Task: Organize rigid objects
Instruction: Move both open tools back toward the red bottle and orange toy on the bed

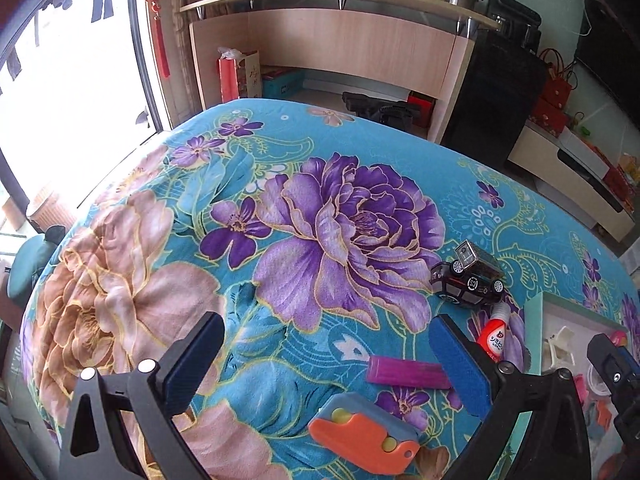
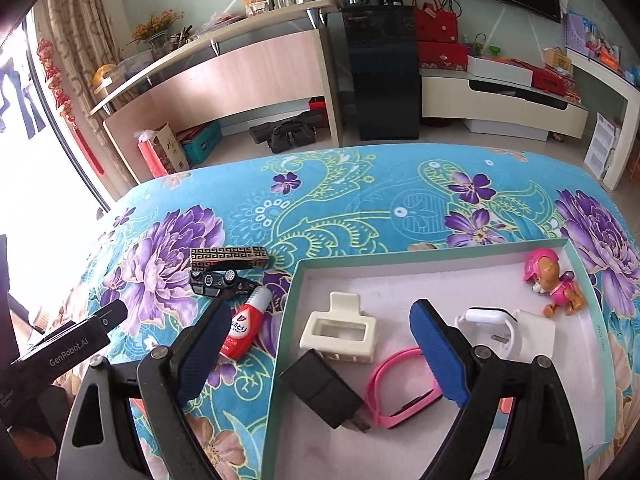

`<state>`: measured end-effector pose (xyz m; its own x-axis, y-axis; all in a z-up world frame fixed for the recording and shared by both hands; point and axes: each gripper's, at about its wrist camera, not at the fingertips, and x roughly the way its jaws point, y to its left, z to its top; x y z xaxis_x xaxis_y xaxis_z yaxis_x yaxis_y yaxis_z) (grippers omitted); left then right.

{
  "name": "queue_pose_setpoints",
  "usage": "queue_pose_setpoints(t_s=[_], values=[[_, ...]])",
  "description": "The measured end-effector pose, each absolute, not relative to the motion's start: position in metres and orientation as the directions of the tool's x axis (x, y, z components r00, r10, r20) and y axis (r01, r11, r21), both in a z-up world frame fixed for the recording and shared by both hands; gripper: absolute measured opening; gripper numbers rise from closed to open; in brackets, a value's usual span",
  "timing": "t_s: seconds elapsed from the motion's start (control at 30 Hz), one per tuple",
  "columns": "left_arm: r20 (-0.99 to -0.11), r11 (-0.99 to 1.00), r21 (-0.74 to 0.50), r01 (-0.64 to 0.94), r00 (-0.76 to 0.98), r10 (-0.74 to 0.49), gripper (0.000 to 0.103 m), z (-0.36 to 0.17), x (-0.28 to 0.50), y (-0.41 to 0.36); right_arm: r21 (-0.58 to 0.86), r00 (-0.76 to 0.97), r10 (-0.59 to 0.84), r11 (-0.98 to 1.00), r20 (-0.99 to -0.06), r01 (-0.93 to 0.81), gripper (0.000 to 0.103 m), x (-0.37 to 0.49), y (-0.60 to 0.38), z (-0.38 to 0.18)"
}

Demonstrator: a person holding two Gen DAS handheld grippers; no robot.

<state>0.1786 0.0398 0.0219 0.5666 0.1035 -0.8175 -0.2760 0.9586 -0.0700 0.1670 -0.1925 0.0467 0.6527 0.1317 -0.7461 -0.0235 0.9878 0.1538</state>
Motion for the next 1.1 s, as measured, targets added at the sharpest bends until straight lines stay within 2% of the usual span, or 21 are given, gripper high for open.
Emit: queue_pose_setpoints(t_s=[0.17,0.6,0.87,1.1], values=[[-0.841,0.964,-0.063,-0.257,0.535,0.087,0.103,0.011,0.172,0.04,0.139,0.634,0.121,0.99,-0.764,-0.022,0.091,0.168,-0.186,0.042],[-0.887,0.996,-0.059,-0.072,0.461,-0.019,0.103,-0.016,0.146,0.017,0.123,0.619,0.124,0.991,-0.776,-0.044,0.091,0.166,-0.171,0.039],[-0.886,0.997,-0.073,0.025,0.458,-0.076,0.103,-0.021,0.142,0.006,0.112,0.598,0.127,0.992,-0.792,-0.063,0.091,0.168,-0.163,0.03],[-0.883,0.998,0.002,0.069,0.468,-0.03,0.101,-0.027,0.143,0.001,0.113,0.585,0.128,0.992,-0.801,-0.063,0.091,0.17,-0.161,0.026]])
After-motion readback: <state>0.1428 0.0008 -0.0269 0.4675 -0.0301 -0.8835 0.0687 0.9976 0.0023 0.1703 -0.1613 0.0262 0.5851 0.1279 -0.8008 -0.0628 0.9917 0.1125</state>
